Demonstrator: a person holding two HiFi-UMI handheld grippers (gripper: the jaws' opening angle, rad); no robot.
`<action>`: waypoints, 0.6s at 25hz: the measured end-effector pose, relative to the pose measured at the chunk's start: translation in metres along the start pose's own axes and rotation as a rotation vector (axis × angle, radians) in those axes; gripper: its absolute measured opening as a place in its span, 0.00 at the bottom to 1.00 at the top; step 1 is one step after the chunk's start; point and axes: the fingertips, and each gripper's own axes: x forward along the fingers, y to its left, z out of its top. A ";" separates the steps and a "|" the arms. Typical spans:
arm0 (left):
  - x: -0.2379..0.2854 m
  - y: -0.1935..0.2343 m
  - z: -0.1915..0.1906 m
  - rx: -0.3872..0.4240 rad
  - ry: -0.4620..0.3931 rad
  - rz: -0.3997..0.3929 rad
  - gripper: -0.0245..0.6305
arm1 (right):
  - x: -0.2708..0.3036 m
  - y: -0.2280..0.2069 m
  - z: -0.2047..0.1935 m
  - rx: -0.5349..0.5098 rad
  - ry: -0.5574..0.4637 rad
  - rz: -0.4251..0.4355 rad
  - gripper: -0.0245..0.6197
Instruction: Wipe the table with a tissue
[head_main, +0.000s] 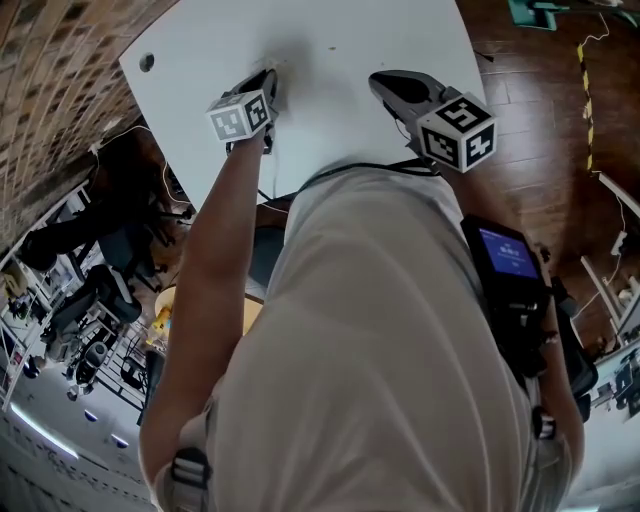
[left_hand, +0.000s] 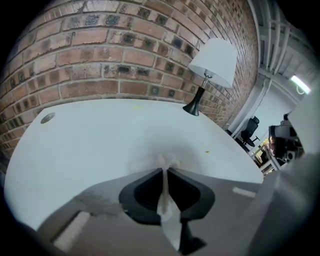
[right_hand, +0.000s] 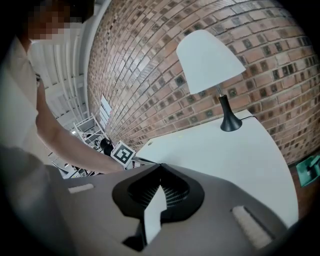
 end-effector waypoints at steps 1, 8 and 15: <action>0.001 0.000 0.002 -0.006 0.000 0.011 0.09 | -0.003 -0.003 0.000 0.005 -0.004 -0.008 0.05; 0.005 -0.004 0.011 0.033 -0.001 0.079 0.09 | -0.016 -0.018 0.000 0.031 -0.024 -0.041 0.05; 0.016 -0.017 0.023 0.126 0.030 0.095 0.09 | -0.033 -0.025 -0.005 0.035 -0.033 -0.060 0.05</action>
